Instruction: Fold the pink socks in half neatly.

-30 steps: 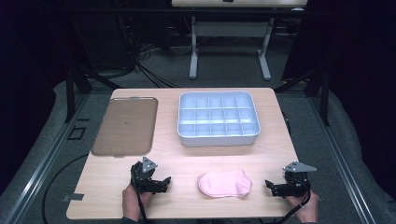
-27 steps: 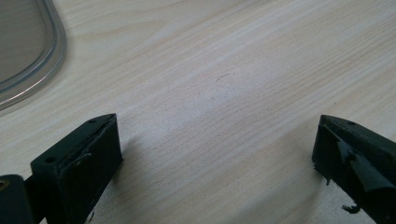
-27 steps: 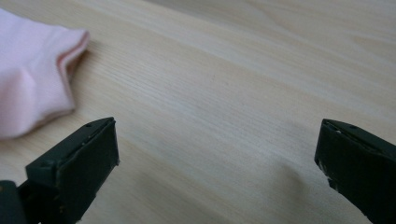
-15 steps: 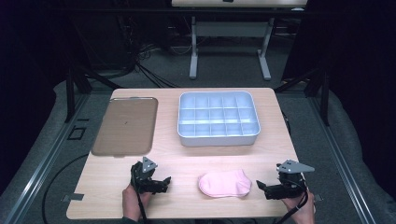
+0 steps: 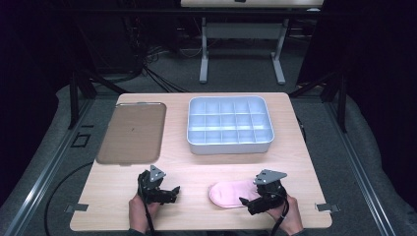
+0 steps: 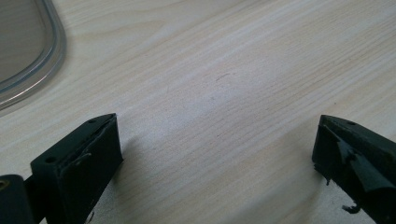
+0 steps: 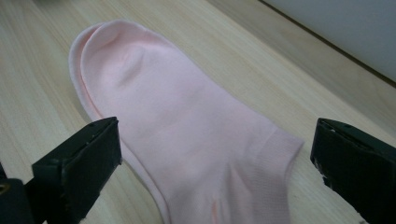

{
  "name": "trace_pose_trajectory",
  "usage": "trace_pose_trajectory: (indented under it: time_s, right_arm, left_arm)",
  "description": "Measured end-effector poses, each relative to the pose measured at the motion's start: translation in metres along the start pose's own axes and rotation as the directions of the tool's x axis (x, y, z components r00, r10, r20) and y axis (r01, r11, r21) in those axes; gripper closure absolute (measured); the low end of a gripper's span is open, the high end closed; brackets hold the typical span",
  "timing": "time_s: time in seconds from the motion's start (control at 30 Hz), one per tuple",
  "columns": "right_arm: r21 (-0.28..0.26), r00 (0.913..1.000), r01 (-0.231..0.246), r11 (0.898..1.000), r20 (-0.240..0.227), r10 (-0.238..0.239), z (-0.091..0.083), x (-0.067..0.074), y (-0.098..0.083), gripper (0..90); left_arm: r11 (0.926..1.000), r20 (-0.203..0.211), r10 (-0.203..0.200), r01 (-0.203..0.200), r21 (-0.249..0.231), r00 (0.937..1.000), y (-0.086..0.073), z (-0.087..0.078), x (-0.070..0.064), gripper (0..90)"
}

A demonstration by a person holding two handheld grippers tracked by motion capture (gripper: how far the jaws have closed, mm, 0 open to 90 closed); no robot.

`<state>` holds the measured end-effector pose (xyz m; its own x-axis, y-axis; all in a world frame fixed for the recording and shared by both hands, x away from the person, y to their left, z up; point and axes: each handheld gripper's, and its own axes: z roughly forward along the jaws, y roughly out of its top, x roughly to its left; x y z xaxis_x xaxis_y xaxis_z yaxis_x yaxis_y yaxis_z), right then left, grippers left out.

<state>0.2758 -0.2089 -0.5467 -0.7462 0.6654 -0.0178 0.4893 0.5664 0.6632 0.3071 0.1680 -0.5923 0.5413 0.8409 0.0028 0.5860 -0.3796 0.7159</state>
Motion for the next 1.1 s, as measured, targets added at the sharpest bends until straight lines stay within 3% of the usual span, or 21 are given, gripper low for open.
trace_pose_trajectory:
  time_s: [0.1,0.13,0.23,0.3,0.37,0.57,0.6,0.63,0.67,0.73,0.77,0.8,0.83,0.9,1.1]
  right_arm:
    - [0.009,0.9999,-0.004,1.000,-0.014,0.004,0.004,0.001,0.000,0.0]
    - [-0.033,0.9996,-0.022,0.999,-0.020,0.022,0.010,0.003,-0.001,0.0]
    - [-0.044,0.9988,-0.036,0.998,-0.035,0.035,0.013,0.004,-0.001,0.0]
    - [-0.058,0.9990,-0.032,0.998,-0.034,0.030,0.014,0.005,0.000,1.8]
    - [-0.056,0.9994,-0.022,0.998,-0.029,0.020,0.015,0.008,0.002,11.4]
    - [-0.041,0.9991,-0.012,0.999,-0.042,0.011,0.019,0.010,0.004,15.9]
    - [-0.055,0.9991,-0.017,0.998,-0.039,0.015,0.018,0.010,0.005,26.0]
    - [-0.055,0.9991,-0.017,0.998,-0.039,0.015,0.018,0.010,0.005,26.0]
    - [-0.058,0.9988,-0.025,0.998,-0.043,0.023,0.018,0.011,0.005,53.6]
    - [-0.050,0.9987,-0.020,0.999,-0.048,0.018,0.018,0.011,0.006,57.1]
    - [-0.046,0.9987,-0.024,0.999,-0.047,0.022,0.019,0.012,0.006,65.9]
    - [-0.038,0.9987,-0.015,0.999,-0.049,0.013,0.020,0.012,0.005,80.5]
    - [-0.038,0.9987,-0.015,0.999,-0.049,0.013,0.020,0.012,0.005,80.5]
    - [-0.029,0.9981,-0.016,0.999,-0.060,0.015,0.022,0.013,0.003,89.1]
    - [0.018,0.9985,-0.027,0.999,-0.046,0.028,0.029,0.012,-0.001,90.0]
  left_arm:
    - [1.0000,0.000,-0.002,0.002,-0.001,1.0000,0.000,0.000,0.000,1.2]
    - [1.0000,0.000,-0.002,0.002,-0.001,1.0000,0.000,0.000,0.000,1.3]
    - [1.0000,0.000,-0.001,0.001,-0.001,1.0000,0.000,0.000,0.000,1.3]
    - [1.0000,-0.002,-0.001,0.001,-0.001,1.0000,0.000,0.000,0.000,1.3]
    - [1.0000,0.000,-0.001,0.001,-0.001,1.0000,0.000,0.000,0.000,1.3]
    - [1.0000,-0.001,0.001,-0.001,-0.001,1.0000,0.000,0.000,0.000,1.3]
    - [1.0000,-0.002,0.002,-0.002,-0.001,1.0000,0.000,0.000,0.000,1.3]
    - [1.0000,-0.002,0.002,-0.002,-0.001,1.0000,0.000,0.000,0.000,1.3]
    - [1.0000,-0.001,0.000,0.000,-0.002,1.0000,0.000,0.000,0.000,1.3]
    - [1.0000,-0.003,0.003,-0.003,-0.001,1.0000,0.000,0.000,0.000,1.3]
    - [1.0000,-0.002,0.003,-0.003,-0.001,1.0000,0.000,0.000,0.000,1.3]
    - [1.0000,-0.003,0.002,-0.002,-0.002,1.0000,0.000,0.000,0.000,1.3]
    - [1.0000,-0.003,0.002,-0.002,-0.002,1.0000,0.000,0.000,0.000,1.3]
    - [1.0000,-0.003,0.003,-0.003,-0.001,1.0000,0.000,0.000,0.000,1.3]
    - [1.0000,-0.002,0.004,-0.004,-0.002,1.0000,0.000,0.000,0.000,1.5]
